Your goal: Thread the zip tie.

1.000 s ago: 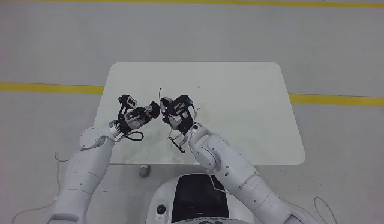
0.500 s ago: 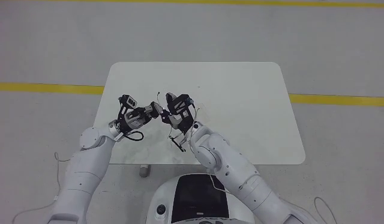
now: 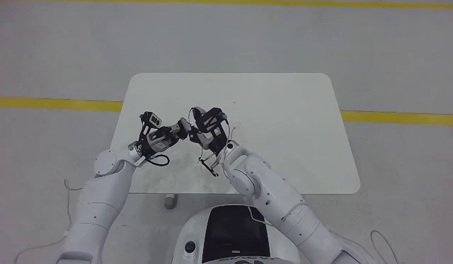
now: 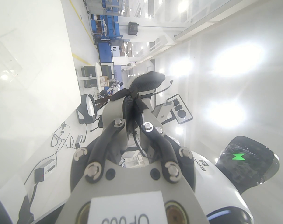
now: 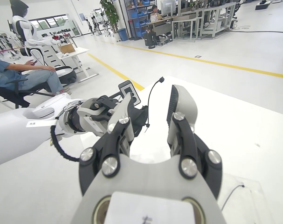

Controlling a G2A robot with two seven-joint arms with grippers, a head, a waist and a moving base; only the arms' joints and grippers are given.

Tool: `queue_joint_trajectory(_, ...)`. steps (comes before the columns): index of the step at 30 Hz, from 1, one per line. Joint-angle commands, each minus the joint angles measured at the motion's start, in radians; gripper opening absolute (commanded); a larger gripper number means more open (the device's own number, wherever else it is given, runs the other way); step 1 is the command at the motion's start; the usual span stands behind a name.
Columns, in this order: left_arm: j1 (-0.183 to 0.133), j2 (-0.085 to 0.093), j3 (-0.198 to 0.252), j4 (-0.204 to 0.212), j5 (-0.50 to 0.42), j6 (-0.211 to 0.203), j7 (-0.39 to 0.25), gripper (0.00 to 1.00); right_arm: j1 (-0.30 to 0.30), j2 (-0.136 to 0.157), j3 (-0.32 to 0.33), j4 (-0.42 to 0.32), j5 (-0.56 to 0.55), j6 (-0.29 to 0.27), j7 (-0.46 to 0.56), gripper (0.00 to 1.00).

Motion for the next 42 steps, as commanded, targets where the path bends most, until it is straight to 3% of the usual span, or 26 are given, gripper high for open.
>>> queue_joint_trajectory(1,0.0,0.0,0.0,0.0,0.0,0.0,0.0,0.0,0.0,0.0,0.0,0.0,-0.002,0.001,-0.001,0.18)
queue_joint_trajectory(4,0.0,0.0,0.0,0.0,0.0,0.0,0.0,0.0,-0.002,-0.001,0.0,0.001,-0.003,0.003,-0.003,0.0)
queue_joint_trajectory(21,0.0,0.0,0.0,0.0,0.0,0.0,0.0,0.0,-0.005,-0.005,0.003,0.029,0.021,-0.018,-0.015,0.0)
queue_joint_trajectory(22,0.0,0.0,0.0,0.0,0.0,0.0,0.0,0.0,-0.006,-0.005,0.004,0.03,0.024,-0.018,-0.017,0.25)
queue_joint_trajectory(23,0.0,0.0,0.0,0.0,0.0,0.0,0.0,0.0,-0.007,-0.005,0.006,0.03,0.025,-0.018,-0.02,1.0)
queue_joint_trajectory(33,0.0,0.0,0.0,0.0,0.0,0.0,0.0,0.0,-0.08,0.017,0.051,-0.018,-0.02,-0.055,-0.108,1.0)
queue_joint_trajectory(36,0.0,0.0,0.0,0.0,0.0,0.0,0.0,0.0,-0.112,0.03,0.073,-0.04,-0.054,-0.096,-0.145,1.0)
queue_joint_trajectory(42,0.0,0.0,0.0,0.0,0.0,0.0,0.0,0.0,-0.112,0.03,0.073,-0.04,-0.054,-0.096,-0.145,1.0)
